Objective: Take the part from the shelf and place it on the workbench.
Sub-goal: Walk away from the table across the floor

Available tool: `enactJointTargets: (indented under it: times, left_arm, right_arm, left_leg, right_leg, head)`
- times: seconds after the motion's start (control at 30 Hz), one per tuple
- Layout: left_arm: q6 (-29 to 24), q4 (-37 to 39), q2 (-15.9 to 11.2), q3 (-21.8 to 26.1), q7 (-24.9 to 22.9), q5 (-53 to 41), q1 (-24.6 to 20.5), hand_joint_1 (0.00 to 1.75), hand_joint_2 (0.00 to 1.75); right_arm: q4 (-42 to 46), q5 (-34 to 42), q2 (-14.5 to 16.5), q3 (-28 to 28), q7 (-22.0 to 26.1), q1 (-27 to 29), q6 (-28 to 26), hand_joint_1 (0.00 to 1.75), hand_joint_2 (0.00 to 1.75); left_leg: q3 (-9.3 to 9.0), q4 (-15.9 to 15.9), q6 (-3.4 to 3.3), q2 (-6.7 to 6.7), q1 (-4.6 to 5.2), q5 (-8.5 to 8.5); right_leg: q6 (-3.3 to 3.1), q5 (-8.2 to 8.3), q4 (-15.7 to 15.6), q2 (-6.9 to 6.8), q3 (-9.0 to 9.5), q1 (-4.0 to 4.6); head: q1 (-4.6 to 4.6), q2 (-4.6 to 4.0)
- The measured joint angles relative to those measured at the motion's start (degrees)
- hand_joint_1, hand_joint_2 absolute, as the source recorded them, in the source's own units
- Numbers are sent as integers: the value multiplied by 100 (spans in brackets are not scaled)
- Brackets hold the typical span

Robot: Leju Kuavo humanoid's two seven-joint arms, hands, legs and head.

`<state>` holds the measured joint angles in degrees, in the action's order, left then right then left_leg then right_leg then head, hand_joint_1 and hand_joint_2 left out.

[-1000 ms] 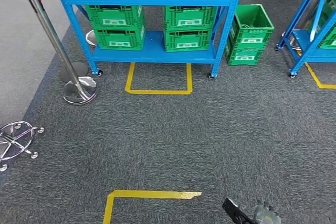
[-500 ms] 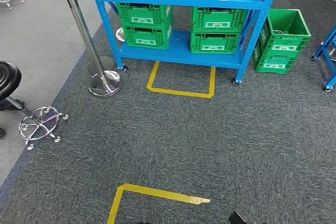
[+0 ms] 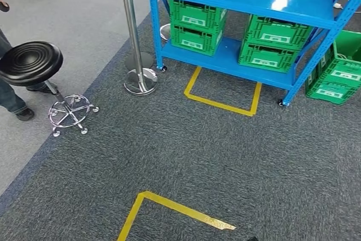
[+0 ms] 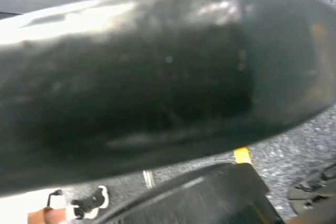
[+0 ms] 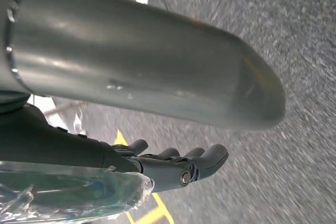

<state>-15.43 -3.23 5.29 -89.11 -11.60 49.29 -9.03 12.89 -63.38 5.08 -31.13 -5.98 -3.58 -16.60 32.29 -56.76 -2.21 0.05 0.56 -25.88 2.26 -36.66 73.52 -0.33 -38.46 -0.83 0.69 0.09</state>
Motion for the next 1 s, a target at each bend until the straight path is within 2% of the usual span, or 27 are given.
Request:
enactJointTargets:
  times: [0.03, 0.07, 0.13, 0.17, 0.2, 0.23, 0.33, 0.37, 0.57, 0.63, 0.77, 0.9, 1.0]
  left_arm:
    - [-1, 0, 9, 0, 27, 0, 5, 0, 0]
    - [-1, 0, 14, -1, 39, 0, 11, 0, 0]
    - [-1, 0, 20, -1, 51, -1, 13, 0, 0]
    - [-1, 0, 22, -1, 53, -1, 9, 0, 0]
    - [-1, 0, 22, -1, 55, -2, 7, 0, 0]
    - [-1, 0, 18, -1, 56, -2, 7, 0, 0]
    - [-1, 0, 7, -1, 58, -2, 12, 0, 0]
    - [-2, 0, 6, -1, 62, -1, 11, 0, 0]
    - [-3, 0, 8, -1, 101, 15, 3, 0, 0]
    - [-2, 0, 11, -1, 101, 28, 3, 0, 0]
    - [-1, 0, 25, -1, 103, 68, 4, 0, 0]
    - [-2, 0, 39, -1, 103, 112, 4, 0, 0]
    - [-2, 0, 39, -1, 103, 142, 5, 0, 0]
  right_arm:
    - [-4, 46, 7, -87, 14, 5, 10, 0, 0]
    - [-5, 67, 11, -153, 21, 6, 16, 0, 0]
    - [-8, 81, 19, -247, 37, -1, 21, 0, 0]
    - [-10, 85, 30, -283, 45, -8, 22, 0, 0]
    - [-13, 87, 43, -312, 49, -13, 24, 0, 0]
    - [-16, 90, 64, -336, 51, -15, 26, 0, 0]
    - [-21, 91, 109, -395, 58, -3, 34, 0, 0]
    - [-21, 83, 114, -407, 68, -3, 54, 0, 0]
    - [-22, 24, 173, -433, 255, -13, 223, 0, 0]
    - [-22, 15, 193, -449, 276, -14, 249, 0, 0]
    - [-22, 96, 206, -499, 357, -15, 302, 0, 0]
    - [-22, 312, 228, -675, 515, -22, 341, 0, 0]
    - [-21, 408, 249, -806, 584, -27, 358, 0, 0]
  left_leg:
    - [-7, -1, 1, -43, 1, -5]
    - [-20, -3, 8, -76, -1, -12]
    - [-52, -10, 48, -121, 0, -42]
    - [-56, -28, 77, -138, 10, -62]
    - [-53, -44, 104, -148, 22, -76]
    - [-44, -60, 96, -153, 36, -85]
    - [-41, -67, -14, -157, 43, -78]
    - [-46, -61, -33, -158, 42, -74]
    - [-71, -34, -47, -157, 16, -74]
    - [-71, -29, -7, -157, 6, -75]
    - [-75, -13, 201, -157, -21, -80]
    - [-73, -13, 218, -158, -15, -81]
    - [-71, -29, 199, -158, 5, -92]
  right_leg:
    - [2, 51, 85, 18, -77, 0]
    - [0, 229, -91, 21, -26, -3]
    - [5, 671, -854, 38, 298, -21]
    - [-3, 804, -1202, 59, 465, -30]
    - [-13, 865, -1423, 78, 571, -39]
    - [-21, 863, -1510, 96, 616, -42]
    - [-33, 872, -1540, 100, 630, -37]
    - [-37, 870, -1540, 101, 632, -32]
    - [-107, 839, -1538, 100, 652, 14]
    - [-120, 835, -1536, 98, 652, 25]
    - [-136, 829, -1530, 98, 652, 38]
    - [-135, 830, -1531, 97, 657, 28]
    - [-119, 839, -1544, 94, 663, 8]
  head:
    - [-3, 0]
    - [-4, 0]
    - [-10, 0]
    - [-17, 0]
    - [-21, 0]
    - [-26, 0]
    - [-21, 0]
    - [-20, 0]
    - [-22, 0]
    - [-22, 0]
    - [-25, 0]
    - [-26, 0]
    - [-24, 0]
